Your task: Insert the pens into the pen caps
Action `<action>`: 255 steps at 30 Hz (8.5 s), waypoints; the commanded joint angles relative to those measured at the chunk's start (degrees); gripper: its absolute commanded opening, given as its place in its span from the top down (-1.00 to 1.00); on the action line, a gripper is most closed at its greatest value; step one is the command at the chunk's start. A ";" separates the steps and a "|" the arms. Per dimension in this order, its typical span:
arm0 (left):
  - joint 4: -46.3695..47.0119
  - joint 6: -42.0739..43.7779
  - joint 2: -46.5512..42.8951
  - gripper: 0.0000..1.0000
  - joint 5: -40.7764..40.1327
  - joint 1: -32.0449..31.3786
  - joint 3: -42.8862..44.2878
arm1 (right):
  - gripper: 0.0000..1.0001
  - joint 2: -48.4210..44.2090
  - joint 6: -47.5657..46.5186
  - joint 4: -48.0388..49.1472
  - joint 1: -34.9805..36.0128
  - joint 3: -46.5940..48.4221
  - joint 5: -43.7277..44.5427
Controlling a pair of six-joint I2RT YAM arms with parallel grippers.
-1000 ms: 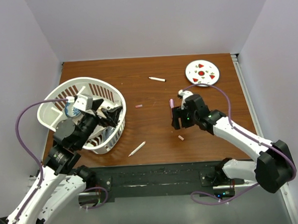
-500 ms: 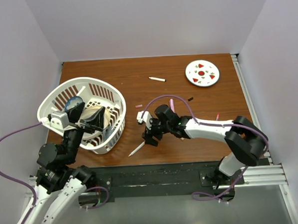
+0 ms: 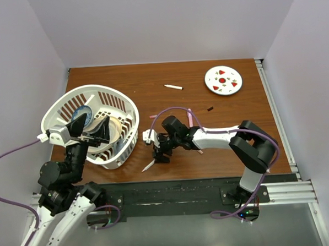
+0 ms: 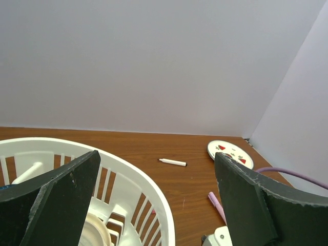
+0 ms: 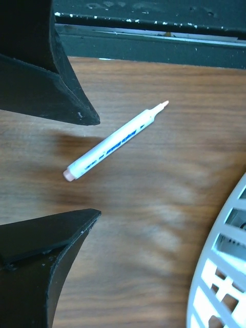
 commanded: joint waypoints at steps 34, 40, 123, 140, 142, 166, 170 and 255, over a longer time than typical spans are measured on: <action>2.98 0.49 -1.44 -0.94 -3.28 0.13 -0.94 | 1.00 -5.34 24.22 -0.89 5.27 -8.86 29.73; 1.85 -1.17 3.21 -0.92 -0.03 0.22 0.73 | 1.00 -14.12 36.45 -0.46 5.36 -17.65 39.22; 55.36 -40.73 52.79 0.86 44.01 -7.52 -10.08 | 1.00 -47.45 64.60 26.00 6.42 -25.83 43.19; 12.34 -18.86 39.61 1.00 31.99 -2.16 4.76 | 0.08 -52.64 73.49 -22.95 6.24 -18.89 66.91; 6.97 -15.52 38.47 1.00 28.99 -1.98 7.84 | -0.04 -50.89 77.85 -29.06 5.98 -17.75 71.20; -0.98 -10.05 29.85 1.00 25.47 -2.07 8.03 | 0.07 -16.34 129.55 -53.54 -12.66 -0.35 52.95; -1.06 -9.88 29.76 1.00 25.38 -2.07 8.03 | 0.09 -15.28 131.40 -54.42 -12.74 -1.13 53.30; -4.49 -6.80 21.59 1.00 14.66 -2.07 7.76 | 0.17 -12.74 98.09 -34.47 18.28 -5.45 51.72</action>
